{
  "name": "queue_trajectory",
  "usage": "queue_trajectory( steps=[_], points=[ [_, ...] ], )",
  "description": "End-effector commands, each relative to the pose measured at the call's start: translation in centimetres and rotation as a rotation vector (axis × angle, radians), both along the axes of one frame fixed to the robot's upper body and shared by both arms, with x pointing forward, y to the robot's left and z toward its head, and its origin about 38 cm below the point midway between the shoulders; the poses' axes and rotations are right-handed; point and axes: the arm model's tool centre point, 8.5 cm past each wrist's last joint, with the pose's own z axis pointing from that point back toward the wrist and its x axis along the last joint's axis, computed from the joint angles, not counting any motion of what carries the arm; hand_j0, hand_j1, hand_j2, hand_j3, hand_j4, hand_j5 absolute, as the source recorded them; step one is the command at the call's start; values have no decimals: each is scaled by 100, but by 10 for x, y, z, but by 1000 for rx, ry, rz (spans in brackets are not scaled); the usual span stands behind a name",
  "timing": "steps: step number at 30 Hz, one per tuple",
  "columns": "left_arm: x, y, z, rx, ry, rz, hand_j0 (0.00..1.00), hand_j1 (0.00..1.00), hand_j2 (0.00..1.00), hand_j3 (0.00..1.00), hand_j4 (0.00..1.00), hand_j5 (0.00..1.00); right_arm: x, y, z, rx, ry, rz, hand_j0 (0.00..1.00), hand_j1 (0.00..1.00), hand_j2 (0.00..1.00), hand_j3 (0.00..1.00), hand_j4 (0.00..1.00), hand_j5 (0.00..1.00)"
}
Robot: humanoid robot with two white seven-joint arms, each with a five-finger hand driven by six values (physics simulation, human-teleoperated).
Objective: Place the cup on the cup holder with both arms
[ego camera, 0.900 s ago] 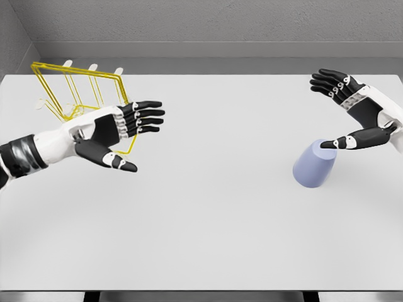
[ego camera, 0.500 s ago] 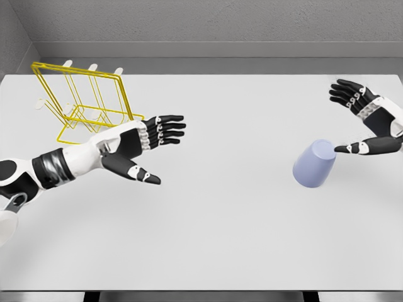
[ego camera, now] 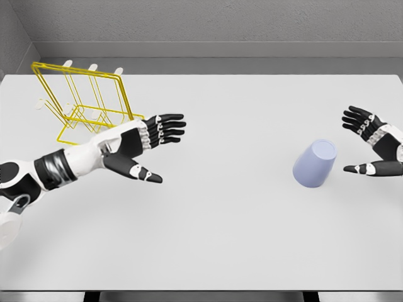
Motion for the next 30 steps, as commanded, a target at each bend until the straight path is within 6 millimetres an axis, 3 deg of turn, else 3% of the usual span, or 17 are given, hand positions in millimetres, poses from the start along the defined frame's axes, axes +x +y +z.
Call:
queue_trajectory(
  steps=[1,4,9,15,18,24,30],
  points=[
    [2,-6,-5,-5,1,6,100,100,100,100,100,100,0,2,-8,22,10,-13,100,100,100,100,100,100],
    [9,-18,-25,14,9,29,100,100,100,100,100,100,0,0,-19,33,30,-38,100,100,100,100,100,100],
    [9,-21,-25,10,-2,28,100,100,100,100,100,100,-4,-9,-34,33,68,-79,100,100,100,100,100,100],
    [9,-20,-28,58,-151,38,100,100,100,100,100,100,-15,-3,-55,52,108,-84,100,100,100,100,100,100],
    [5,-21,-28,43,-215,35,100,100,100,100,100,100,-18,-1,-59,54,117,-79,100,100,100,100,100,100],
    [10,-34,-59,-7,-132,74,100,100,100,100,100,100,-17,3,-60,59,114,-74,100,100,100,100,100,100],
    [14,-44,-64,-31,-171,151,100,100,100,100,100,100,-13,16,-64,84,109,-62,100,100,100,100,100,100]
  ],
)
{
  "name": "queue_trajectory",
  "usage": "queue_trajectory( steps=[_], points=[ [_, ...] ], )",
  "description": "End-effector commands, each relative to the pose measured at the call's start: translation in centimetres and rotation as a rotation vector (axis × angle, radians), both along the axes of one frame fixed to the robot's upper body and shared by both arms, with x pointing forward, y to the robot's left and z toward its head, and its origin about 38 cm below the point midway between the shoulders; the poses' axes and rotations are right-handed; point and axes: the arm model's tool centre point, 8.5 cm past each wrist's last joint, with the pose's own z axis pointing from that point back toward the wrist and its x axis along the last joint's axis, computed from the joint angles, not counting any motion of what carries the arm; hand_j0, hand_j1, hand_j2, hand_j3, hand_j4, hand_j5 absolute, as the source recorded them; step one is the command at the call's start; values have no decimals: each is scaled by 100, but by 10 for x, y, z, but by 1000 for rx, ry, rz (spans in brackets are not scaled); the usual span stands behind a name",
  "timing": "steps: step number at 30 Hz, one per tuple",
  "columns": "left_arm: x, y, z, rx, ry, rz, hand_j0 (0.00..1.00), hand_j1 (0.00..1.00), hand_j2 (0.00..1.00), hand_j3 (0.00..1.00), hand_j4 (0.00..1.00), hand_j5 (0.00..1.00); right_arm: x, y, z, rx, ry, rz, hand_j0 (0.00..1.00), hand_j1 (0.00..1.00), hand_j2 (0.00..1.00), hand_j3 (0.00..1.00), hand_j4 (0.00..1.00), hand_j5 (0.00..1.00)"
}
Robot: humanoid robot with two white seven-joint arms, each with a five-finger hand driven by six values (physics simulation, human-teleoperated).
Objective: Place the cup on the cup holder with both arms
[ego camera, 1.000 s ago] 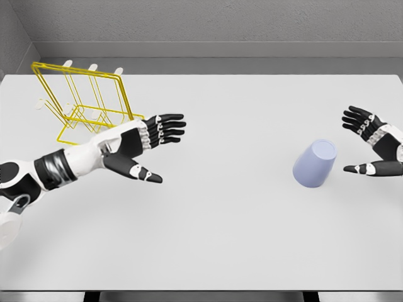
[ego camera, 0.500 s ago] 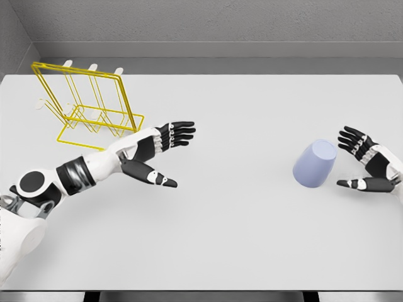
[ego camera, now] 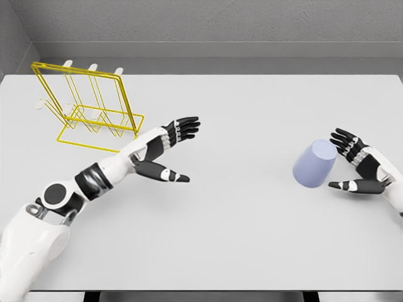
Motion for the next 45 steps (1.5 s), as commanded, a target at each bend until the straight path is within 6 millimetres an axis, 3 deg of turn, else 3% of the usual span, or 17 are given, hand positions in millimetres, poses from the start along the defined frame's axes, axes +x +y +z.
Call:
queue_trajectory(
  steps=[1,8,22,45],
  points=[
    [1,-4,-4,-19,7,14,100,100,100,100,100,100,1,3,0,12,-3,1,100,100,100,100,100,100],
    [-10,3,-27,-9,72,22,100,100,100,100,100,100,1,12,-2,14,-6,22,100,100,100,100,100,100],
    [-9,6,-20,36,27,-1,100,100,100,100,100,100,4,27,-6,21,-13,47,100,100,100,100,100,100],
    [-2,13,-41,116,55,38,100,100,100,100,100,100,14,46,-4,43,-38,71,99,99,99,99,99,99]
  ],
)
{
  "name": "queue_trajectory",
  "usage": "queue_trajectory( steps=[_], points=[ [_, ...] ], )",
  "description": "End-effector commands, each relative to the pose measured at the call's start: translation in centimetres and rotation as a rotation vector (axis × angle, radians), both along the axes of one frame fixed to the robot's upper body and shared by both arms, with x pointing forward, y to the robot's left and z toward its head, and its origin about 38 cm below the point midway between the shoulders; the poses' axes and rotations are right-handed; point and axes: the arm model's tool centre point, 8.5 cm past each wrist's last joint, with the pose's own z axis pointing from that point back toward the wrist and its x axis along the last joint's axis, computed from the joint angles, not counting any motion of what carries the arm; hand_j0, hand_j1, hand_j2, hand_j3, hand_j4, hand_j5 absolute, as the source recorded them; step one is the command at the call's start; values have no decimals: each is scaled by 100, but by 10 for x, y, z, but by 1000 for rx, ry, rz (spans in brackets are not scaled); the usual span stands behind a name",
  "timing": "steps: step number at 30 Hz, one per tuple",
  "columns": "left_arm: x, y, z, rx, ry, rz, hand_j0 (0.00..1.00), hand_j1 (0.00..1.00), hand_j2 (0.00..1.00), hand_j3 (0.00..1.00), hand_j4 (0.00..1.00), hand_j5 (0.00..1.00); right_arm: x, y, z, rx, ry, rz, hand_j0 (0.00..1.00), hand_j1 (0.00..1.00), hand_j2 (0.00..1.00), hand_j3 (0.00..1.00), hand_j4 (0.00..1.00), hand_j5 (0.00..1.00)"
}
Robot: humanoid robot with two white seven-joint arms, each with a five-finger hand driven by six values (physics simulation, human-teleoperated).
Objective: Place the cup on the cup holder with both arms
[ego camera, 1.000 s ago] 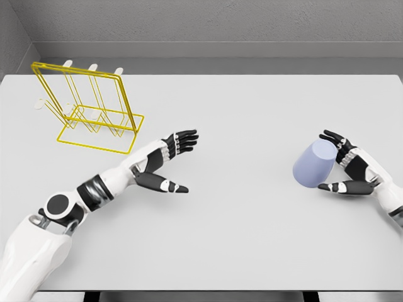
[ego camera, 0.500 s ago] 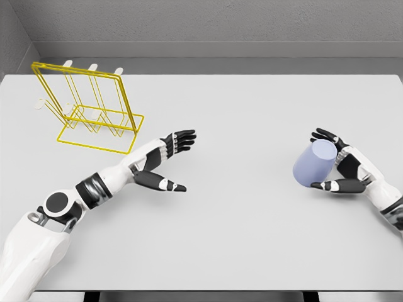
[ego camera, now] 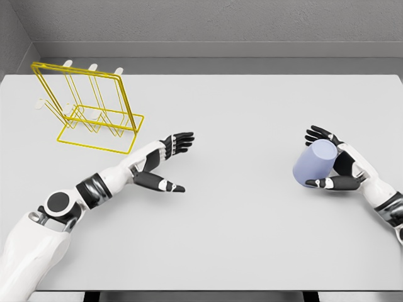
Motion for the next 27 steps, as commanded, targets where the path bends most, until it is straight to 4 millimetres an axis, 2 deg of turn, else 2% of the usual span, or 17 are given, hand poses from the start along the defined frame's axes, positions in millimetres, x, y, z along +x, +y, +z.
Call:
queue_trajectory(
  steps=[1,14,27],
  points=[
    [0,-1,-3,10,1,4,100,100,100,100,100,100,0,1,-1,8,2,-3,97,97,97,97,97,97],
    [1,-2,-3,5,2,6,100,100,100,100,100,100,-1,4,-3,13,6,0,73,73,73,73,73,73],
    [2,-1,-3,5,3,9,100,100,100,100,100,100,8,6,8,13,-28,8,70,70,70,70,70,70]
  ],
)
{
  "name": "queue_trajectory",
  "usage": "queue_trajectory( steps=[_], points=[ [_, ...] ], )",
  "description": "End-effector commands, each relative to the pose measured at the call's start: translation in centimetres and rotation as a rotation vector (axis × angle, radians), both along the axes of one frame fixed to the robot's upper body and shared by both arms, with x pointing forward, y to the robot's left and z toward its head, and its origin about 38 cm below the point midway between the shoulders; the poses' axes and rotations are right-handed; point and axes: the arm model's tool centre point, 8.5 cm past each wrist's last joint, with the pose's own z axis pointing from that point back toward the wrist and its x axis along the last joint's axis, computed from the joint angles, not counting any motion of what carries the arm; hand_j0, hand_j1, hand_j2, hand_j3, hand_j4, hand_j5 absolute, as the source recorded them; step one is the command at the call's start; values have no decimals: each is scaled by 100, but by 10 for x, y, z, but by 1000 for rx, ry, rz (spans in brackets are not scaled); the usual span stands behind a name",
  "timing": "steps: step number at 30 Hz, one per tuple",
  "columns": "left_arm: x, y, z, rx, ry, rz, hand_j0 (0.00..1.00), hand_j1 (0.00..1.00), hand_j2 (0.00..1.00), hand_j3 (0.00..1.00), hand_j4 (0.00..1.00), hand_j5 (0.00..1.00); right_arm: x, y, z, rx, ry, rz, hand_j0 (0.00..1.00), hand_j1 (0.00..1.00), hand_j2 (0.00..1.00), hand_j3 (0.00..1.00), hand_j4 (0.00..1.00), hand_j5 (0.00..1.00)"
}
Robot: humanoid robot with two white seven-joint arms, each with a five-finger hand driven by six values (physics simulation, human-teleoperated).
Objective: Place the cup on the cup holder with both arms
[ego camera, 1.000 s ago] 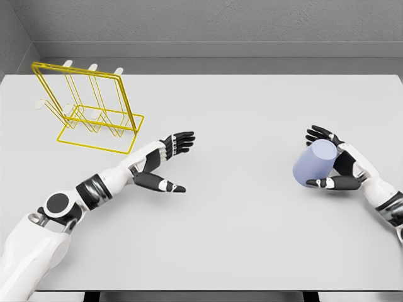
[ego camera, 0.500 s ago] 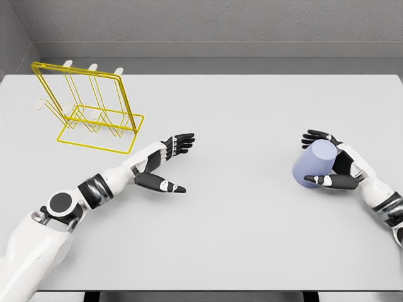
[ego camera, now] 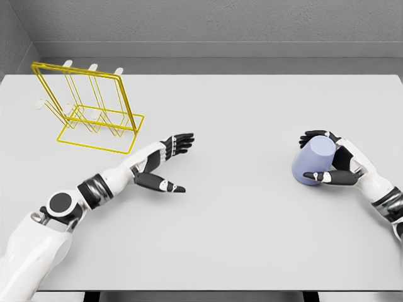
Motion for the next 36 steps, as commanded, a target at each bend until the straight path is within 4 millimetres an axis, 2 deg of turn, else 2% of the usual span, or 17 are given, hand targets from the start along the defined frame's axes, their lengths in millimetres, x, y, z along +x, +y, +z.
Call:
queue_trajectory(
  steps=[1,12,20,22,29,35,36],
  points=[
    [0,0,0,-3,3,1,100,100,100,100,100,100,0,0,2,4,-5,1,70,70,70,70,70,70],
    [3,1,-9,-8,31,18,100,100,100,100,100,100,9,27,26,21,-75,81,67,67,67,67,67,67],
    [4,2,-13,-11,44,26,100,100,100,100,100,100,20,71,27,51,-101,161,67,67,67,67,67,67],
    [4,1,-13,-12,44,27,100,100,100,100,100,100,22,76,27,57,-103,170,67,67,67,67,67,67],
    [4,1,-12,-15,39,24,100,100,100,100,100,100,28,120,27,95,-134,229,67,67,67,67,67,67],
    [4,0,-10,-16,32,19,100,100,100,100,100,100,31,136,28,115,-145,244,67,67,67,67,67,67],
    [4,0,-10,-16,32,19,100,100,100,100,100,100,32,144,29,134,-150,250,67,67,67,67,67,67]
  ],
)
